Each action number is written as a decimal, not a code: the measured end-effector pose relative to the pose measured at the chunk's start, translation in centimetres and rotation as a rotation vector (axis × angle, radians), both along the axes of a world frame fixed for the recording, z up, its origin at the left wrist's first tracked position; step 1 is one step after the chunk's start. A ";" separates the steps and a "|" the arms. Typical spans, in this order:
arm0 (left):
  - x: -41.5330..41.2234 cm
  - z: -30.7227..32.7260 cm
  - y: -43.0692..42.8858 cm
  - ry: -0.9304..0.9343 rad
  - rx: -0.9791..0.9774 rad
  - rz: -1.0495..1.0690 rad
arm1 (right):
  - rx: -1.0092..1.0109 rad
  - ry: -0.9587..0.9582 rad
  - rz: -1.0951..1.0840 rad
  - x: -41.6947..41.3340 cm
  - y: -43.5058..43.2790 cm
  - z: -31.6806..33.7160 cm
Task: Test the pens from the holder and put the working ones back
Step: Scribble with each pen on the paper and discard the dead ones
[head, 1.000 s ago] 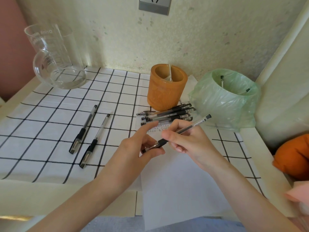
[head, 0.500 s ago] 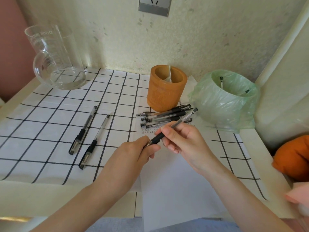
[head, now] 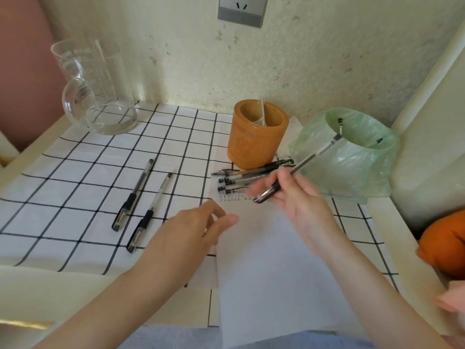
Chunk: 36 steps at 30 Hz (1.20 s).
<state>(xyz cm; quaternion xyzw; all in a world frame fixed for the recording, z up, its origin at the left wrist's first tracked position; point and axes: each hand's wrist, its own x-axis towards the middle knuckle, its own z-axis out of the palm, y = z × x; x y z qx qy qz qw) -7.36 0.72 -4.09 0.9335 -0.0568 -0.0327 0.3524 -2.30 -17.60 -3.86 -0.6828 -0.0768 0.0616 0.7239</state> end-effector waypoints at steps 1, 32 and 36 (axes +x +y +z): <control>0.2 -0.1 0.7 -0.068 0.101 0.030 | -0.221 -0.065 -0.055 0.4 -0.7 0.2; 0.7 -1.1 2.0 -0.246 -0.034 0.075 | -0.830 -0.493 -0.359 3.9 -1.5 -2.8; 0.5 -1.0 1.2 -0.148 -0.147 0.021 | -0.752 -0.332 -0.241 3.5 -2.0 -2.2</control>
